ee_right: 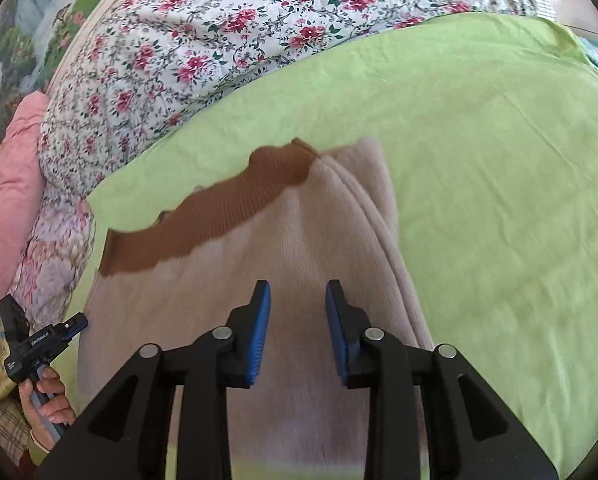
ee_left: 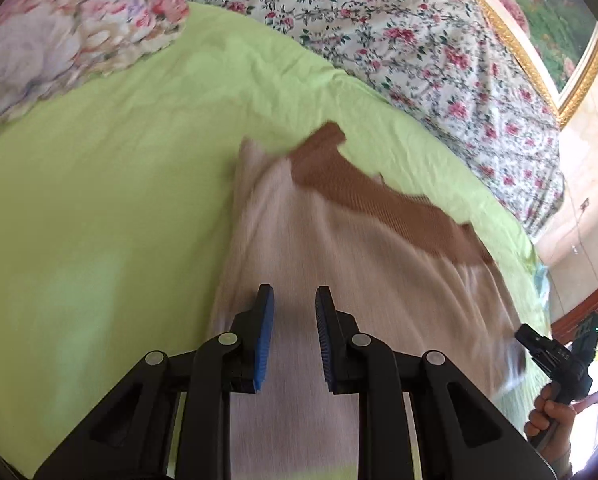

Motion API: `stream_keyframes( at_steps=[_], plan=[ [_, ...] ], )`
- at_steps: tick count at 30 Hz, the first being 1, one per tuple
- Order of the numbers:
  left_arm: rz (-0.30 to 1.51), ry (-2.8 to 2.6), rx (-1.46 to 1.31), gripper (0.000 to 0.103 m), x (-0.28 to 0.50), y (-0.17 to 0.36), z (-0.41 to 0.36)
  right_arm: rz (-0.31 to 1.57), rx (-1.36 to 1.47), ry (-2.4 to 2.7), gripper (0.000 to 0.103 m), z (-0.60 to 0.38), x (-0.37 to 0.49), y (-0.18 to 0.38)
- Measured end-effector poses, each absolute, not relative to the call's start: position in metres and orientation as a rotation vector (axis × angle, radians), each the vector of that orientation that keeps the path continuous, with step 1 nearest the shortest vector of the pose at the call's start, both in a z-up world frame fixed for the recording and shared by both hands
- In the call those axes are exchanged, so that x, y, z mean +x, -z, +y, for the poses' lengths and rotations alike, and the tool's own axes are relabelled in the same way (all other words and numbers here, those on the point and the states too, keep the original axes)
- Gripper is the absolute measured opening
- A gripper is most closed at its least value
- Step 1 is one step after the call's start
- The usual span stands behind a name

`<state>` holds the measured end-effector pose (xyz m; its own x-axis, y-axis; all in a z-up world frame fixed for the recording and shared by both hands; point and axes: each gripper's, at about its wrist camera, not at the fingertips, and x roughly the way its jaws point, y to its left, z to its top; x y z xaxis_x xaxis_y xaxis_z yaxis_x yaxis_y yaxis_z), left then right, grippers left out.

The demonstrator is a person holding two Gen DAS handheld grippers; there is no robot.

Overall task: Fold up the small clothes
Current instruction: 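Lay the hem over the collar with both grippers and release, then move the left gripper to the folded sweater edge and grasp it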

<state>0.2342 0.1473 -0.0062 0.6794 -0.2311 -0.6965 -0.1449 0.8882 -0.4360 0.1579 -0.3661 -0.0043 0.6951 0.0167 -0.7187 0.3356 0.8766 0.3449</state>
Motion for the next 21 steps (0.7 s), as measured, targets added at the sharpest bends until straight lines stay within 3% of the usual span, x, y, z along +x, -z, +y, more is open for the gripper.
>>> stream_keyframes(
  at_steps=[14,21],
  plan=[
    [0.894,0.112,-0.547,0.032,0.125,0.021,0.109,0.789,0.52,0.158,0.035,-0.324,0.086,0.007],
    [0.902,0.111,-0.622,0.047,0.1,0.03,0.095,0.811,0.495,0.116,0.041,-0.294,0.07,0.013]
  ],
)
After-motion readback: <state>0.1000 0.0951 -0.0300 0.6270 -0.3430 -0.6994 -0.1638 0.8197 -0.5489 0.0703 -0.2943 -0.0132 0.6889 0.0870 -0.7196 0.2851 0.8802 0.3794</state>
